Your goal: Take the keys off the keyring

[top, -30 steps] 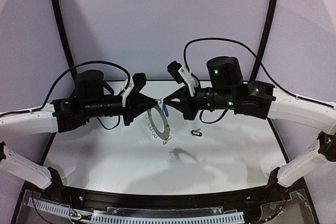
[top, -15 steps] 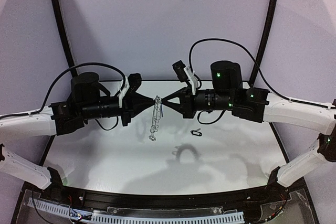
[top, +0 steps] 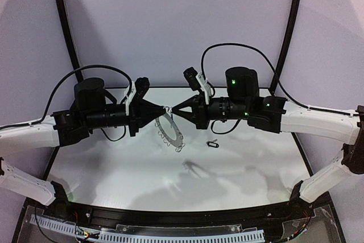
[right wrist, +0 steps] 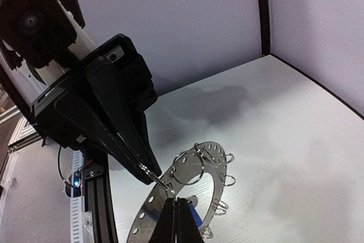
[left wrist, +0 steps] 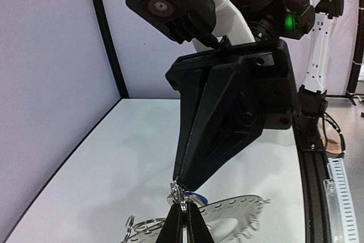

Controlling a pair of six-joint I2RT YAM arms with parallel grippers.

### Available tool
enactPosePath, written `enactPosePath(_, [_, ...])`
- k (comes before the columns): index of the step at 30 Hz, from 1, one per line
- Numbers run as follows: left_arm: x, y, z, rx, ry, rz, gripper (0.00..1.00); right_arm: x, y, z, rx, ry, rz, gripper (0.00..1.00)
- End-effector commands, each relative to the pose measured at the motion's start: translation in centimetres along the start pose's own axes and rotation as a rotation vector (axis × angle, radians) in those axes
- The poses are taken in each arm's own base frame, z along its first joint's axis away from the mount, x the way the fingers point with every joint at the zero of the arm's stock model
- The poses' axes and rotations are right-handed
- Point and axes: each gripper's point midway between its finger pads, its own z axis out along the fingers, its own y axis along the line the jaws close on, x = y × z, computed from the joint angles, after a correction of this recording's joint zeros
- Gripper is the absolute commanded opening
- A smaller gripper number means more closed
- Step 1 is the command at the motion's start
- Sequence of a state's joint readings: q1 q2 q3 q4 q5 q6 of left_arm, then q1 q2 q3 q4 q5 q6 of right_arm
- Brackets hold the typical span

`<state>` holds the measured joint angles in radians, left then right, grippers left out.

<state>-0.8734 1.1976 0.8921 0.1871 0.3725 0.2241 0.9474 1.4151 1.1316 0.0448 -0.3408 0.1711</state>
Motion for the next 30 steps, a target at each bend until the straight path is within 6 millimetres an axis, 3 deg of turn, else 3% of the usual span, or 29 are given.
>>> enactPosePath(1, [-4.8,-3.4,-2.0,0.173,-0.119,-0.002,0.01,0.1,-4.8,-1.8,0.246,0.059,-0.136,0.00])
enactPosePath(9, [-1.4,-4.1,-0.9,0.235,0.043,-0.073,0.01,-4.4,-4.0,-3.7,0.273,0.034,-0.373,0.00])
enactPosePath(19, [5.9,-3.6,1.4,0.250,0.294,-0.172,0.01,-8.2,-2.5,-5.0,0.249,0.001,-0.517,0.00])
enactPosePath(24, [7.3,-2.8,2.1,0.208,0.347,-0.180,0.01,-9.0,-1.4,-4.8,0.191,-0.003,-0.525,0.00])
enactPosePath(27, [7.1,-1.6,2.7,0.147,0.344,-0.195,0.01,-8.5,0.0,-3.8,0.094,-0.003,-0.502,0.00])
enactPosePath(30, [6.5,-1.3,3.0,0.137,0.328,-0.201,0.01,-7.6,0.2,-2.6,0.053,0.024,-0.476,0.00])
